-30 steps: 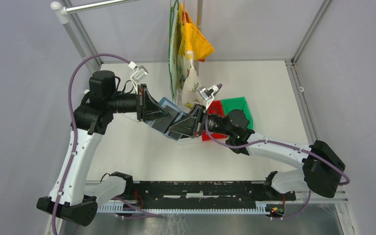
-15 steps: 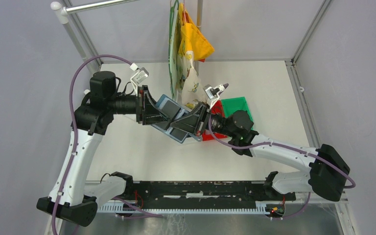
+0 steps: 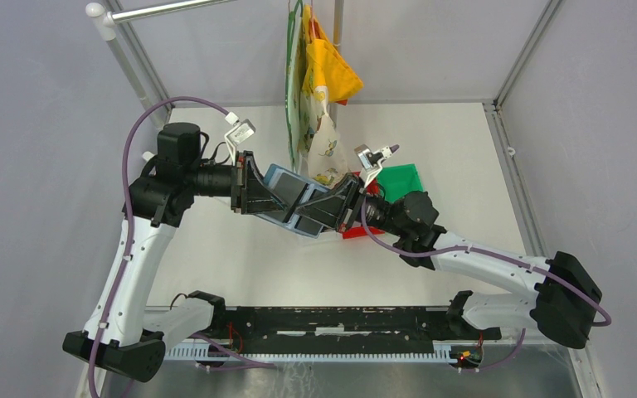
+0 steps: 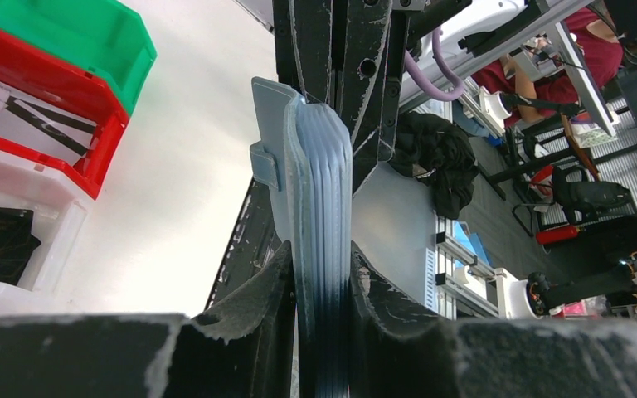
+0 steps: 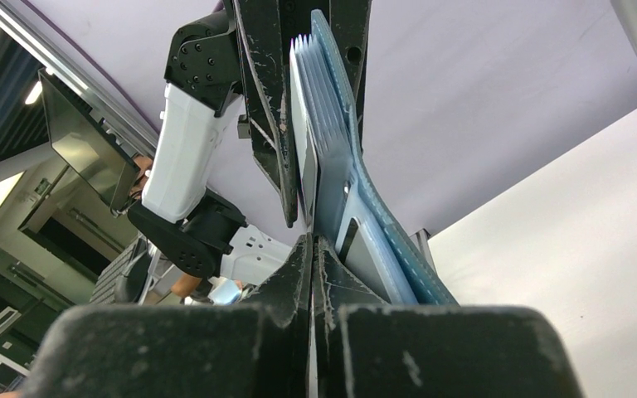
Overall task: Take the credit cards out of the card holder
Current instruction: Remove the credit card from the card holder.
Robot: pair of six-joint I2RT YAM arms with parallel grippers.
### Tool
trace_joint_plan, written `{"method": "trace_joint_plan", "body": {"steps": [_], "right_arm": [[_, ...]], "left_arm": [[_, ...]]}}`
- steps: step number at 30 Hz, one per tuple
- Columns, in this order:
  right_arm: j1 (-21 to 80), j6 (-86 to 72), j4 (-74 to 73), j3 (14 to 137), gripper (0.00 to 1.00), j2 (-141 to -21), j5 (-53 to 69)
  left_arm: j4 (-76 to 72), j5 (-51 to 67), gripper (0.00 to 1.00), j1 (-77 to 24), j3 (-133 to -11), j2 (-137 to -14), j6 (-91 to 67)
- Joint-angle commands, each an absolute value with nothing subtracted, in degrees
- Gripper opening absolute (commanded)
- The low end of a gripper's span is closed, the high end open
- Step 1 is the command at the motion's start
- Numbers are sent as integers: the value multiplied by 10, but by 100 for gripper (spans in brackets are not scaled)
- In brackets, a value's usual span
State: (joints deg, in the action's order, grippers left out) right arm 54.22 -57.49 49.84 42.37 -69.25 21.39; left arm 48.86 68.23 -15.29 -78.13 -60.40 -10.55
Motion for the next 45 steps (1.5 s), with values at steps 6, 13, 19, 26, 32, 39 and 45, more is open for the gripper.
{"method": "trace_joint_plan", "body": {"steps": [6, 13, 19, 26, 32, 39, 45], "right_arm": [[538, -547, 479, 430, 3, -682, 200], [542, -549, 454, 460, 44, -706, 203], [550, -541, 402, 493, 42, -729, 184], [555, -550, 391, 503, 29, -740, 154], [560, -566, 405, 526, 6, -758, 165], [560, -556, 410, 482, 0, -724, 153], [559, -555, 415, 440, 0, -701, 144]], "left_arm": [[494, 737, 10, -159, -794, -599, -91], [494, 699, 6, -158, -797, -597, -93], [477, 694, 7, -158, -794, -590, -108], [460, 709, 8, -158, -787, -585, -121], [450, 724, 14, -158, -783, -583, -125], [449, 737, 23, -158, -791, -585, -126], [441, 745, 27, -158, -795, -590, -142]]}}
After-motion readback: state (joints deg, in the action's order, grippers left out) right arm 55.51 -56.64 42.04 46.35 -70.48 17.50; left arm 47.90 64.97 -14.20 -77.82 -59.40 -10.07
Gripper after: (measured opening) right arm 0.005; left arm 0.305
